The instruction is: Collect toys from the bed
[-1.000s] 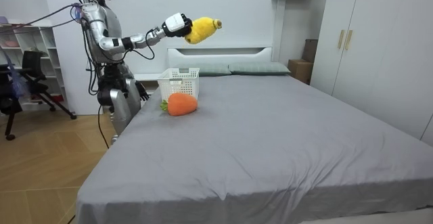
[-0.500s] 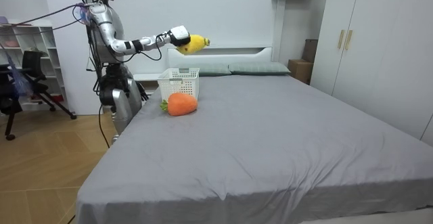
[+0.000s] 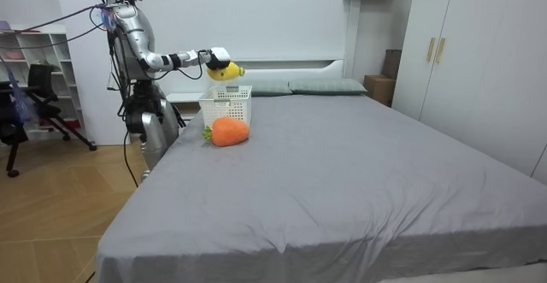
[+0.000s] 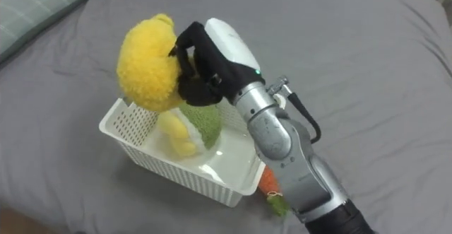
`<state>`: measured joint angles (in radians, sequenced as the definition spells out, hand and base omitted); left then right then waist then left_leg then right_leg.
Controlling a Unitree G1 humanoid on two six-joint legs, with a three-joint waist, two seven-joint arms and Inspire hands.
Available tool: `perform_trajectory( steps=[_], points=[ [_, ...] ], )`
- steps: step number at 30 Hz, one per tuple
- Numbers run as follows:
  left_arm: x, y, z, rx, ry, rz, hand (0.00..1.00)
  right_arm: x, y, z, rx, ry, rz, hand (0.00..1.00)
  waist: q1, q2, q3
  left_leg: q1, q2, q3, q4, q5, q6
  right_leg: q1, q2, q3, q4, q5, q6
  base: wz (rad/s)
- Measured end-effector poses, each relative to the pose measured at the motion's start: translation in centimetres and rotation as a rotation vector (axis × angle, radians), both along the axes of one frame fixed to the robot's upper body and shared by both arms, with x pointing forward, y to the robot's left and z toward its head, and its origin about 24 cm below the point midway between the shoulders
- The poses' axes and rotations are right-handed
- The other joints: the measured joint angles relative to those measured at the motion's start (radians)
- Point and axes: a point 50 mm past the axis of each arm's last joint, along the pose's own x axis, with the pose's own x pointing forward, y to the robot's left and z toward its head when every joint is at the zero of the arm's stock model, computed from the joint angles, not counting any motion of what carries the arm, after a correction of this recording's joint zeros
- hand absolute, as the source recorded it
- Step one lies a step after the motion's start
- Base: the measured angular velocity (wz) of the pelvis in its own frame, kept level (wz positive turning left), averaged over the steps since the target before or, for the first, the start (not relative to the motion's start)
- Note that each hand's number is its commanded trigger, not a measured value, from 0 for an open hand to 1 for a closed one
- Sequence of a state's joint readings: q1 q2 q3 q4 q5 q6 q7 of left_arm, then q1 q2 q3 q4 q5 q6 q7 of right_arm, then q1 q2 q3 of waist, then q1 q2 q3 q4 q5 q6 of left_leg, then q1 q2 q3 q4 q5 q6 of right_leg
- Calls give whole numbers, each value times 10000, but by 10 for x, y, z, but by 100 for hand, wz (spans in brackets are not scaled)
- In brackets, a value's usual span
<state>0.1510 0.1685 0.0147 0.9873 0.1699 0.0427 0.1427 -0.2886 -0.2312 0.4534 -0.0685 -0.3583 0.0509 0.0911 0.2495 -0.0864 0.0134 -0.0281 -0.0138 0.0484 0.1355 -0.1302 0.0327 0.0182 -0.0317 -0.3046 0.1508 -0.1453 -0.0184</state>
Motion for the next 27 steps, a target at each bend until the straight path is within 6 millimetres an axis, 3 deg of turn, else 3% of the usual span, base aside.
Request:
perform_trajectory(
  steps=[9,14,18,20,21,24,27],
  points=[
    [13,-5,1,38,-245,-396,0,-24,0,-54,-930,2271,299,100,9,10,4,33,4,71,-17,-14,15,-3,0,111,3,1,1,-3],
    [14,-5,2,-7,-390,-35,0,-25,-3,-59,-1040,2515,205,100,-50,11,4,22,6,76,-33,-16,11,-6,6,147,6,1,1,0],
    [12,-5,1,-35,-367,-35,0,-30,-6,-65,-1005,2739,125,100,-232,-66,-46,-61,1,65,-13,-16,11,-66,0,117,5,1,1,2],
    [11,-4,1,-20,-330,-24,0,-33,-9,-69,-947,2882,13,55,-261,-115,-81,-39,0,84,-3,-15,12,-88,11,197,6,1,1,-6],
    [10,-4,1,-6,-314,-20,0,-36,-12,-72,-925,2979,-72,20,-277,-139,-95,-42,1,91,-8,-15,12,-97,19,244,6,1,1,-5],
    [8,-3,1,58,-286,-11,0,-36,-16,-73,-922,3049,-221,0,-495,-155,-98,-41,1,114,-8,-16,12,-101,23,304,6,2,1,-1],
    [5,-2,1,199,-249,-3,0,-36,-18,-74,-1011,3025,-271,0,-582,-179,-90,-39,7,144,-7,-17,12,-107,35,365,9,2,1,-2]
  ],
)
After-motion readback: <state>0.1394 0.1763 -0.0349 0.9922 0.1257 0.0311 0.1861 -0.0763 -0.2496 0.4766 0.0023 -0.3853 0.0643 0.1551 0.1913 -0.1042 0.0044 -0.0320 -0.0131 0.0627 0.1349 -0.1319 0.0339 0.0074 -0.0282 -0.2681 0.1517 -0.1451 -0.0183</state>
